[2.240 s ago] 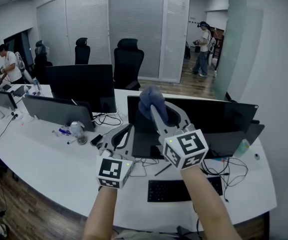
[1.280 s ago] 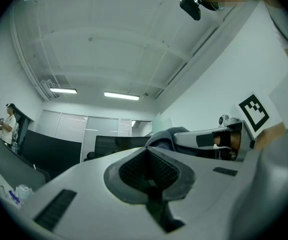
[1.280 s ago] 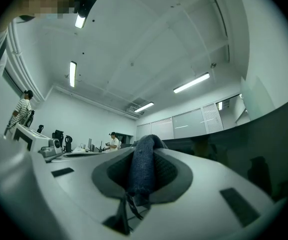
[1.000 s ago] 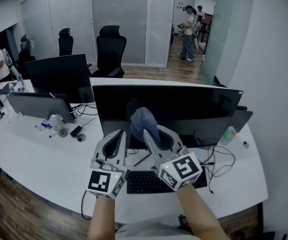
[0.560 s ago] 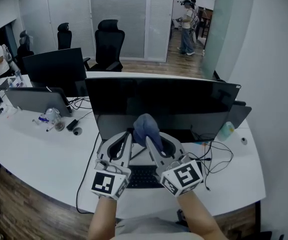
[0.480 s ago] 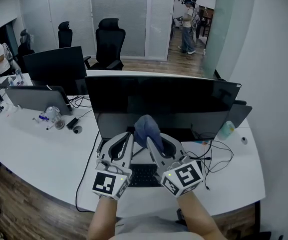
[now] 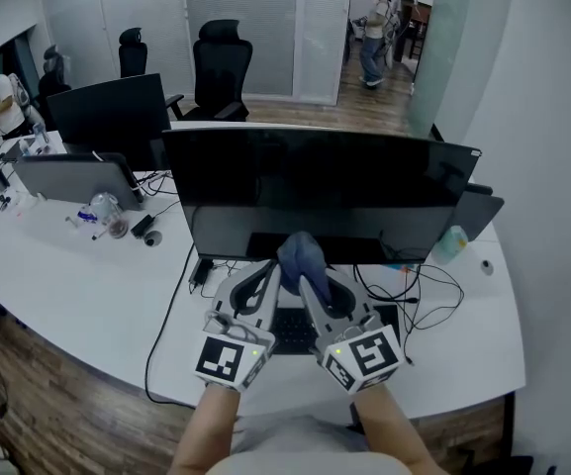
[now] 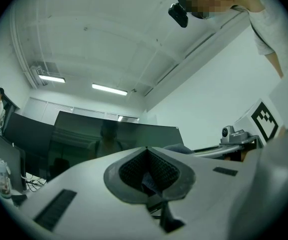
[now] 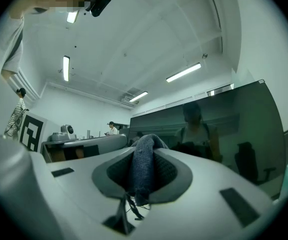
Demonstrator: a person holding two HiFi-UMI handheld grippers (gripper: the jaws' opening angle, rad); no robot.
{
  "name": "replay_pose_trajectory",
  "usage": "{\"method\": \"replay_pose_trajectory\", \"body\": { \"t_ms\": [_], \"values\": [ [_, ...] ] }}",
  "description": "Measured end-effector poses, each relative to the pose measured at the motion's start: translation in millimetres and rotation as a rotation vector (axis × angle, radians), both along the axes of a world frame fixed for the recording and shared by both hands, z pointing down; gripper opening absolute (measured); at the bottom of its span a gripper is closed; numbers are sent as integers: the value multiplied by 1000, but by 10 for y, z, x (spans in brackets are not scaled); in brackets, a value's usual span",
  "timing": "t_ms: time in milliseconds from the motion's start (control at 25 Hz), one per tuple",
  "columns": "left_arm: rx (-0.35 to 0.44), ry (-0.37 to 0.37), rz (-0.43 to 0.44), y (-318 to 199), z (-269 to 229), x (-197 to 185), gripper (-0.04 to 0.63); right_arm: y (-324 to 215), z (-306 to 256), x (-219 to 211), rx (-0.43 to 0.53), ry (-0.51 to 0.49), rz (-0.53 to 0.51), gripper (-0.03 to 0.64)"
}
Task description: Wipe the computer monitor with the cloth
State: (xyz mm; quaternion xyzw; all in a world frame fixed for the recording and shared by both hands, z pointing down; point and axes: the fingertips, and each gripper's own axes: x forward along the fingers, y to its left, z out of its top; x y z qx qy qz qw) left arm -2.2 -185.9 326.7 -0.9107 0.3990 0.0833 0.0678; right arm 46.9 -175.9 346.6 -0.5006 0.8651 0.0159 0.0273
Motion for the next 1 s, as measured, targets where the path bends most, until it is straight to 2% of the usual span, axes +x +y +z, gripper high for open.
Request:
{"method": "replay_pose_trajectory", "body": {
  "t_ms": [240, 440, 1000],
  "values": [
    [-9, -26, 33, 111, 150, 182, 6, 83, 179, 119, -39, 24, 30, 66],
    [-30, -38, 37, 129, 252, 292, 6, 136, 179, 240, -10, 58, 54, 66],
    [-3, -64, 74, 269, 204, 596, 6, 255, 195, 409, 5, 63, 63, 66]
  ]
}}
